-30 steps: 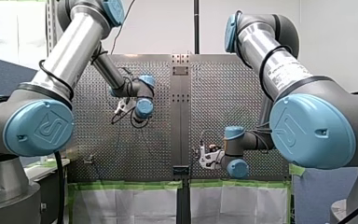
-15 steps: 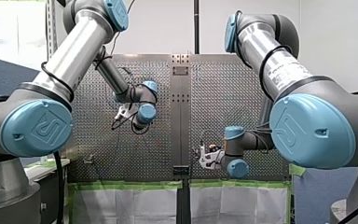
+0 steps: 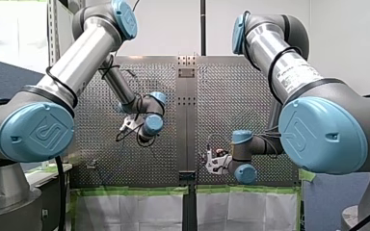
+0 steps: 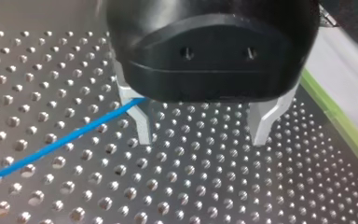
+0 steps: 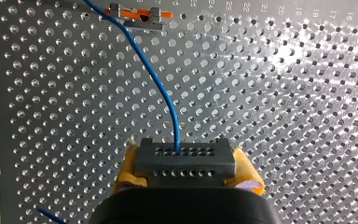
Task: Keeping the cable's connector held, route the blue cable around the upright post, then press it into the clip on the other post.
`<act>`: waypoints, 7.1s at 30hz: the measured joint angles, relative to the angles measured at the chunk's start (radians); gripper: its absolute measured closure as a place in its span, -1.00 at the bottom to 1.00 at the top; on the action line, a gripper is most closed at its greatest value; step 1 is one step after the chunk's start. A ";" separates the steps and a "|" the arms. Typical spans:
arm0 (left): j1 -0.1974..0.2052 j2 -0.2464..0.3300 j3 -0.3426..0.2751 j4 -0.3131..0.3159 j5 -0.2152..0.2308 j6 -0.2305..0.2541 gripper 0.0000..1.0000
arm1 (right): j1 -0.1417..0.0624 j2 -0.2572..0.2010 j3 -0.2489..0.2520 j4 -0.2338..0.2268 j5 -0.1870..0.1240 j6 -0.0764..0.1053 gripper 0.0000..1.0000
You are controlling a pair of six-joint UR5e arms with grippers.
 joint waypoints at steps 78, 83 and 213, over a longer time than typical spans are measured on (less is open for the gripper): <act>-0.119 -0.356 0.206 0.080 0.173 -0.385 -1.00 | 0.003 -0.001 -0.012 0.011 -0.021 -0.010 1.00; -0.110 -0.360 0.212 0.082 0.209 -0.428 -1.00 | 0.006 -0.001 -0.018 0.013 -0.019 -0.023 1.00; -0.022 -0.435 0.213 -0.072 0.965 -0.829 -1.00 | 0.055 -0.005 -0.040 0.038 -0.067 0.026 1.00</act>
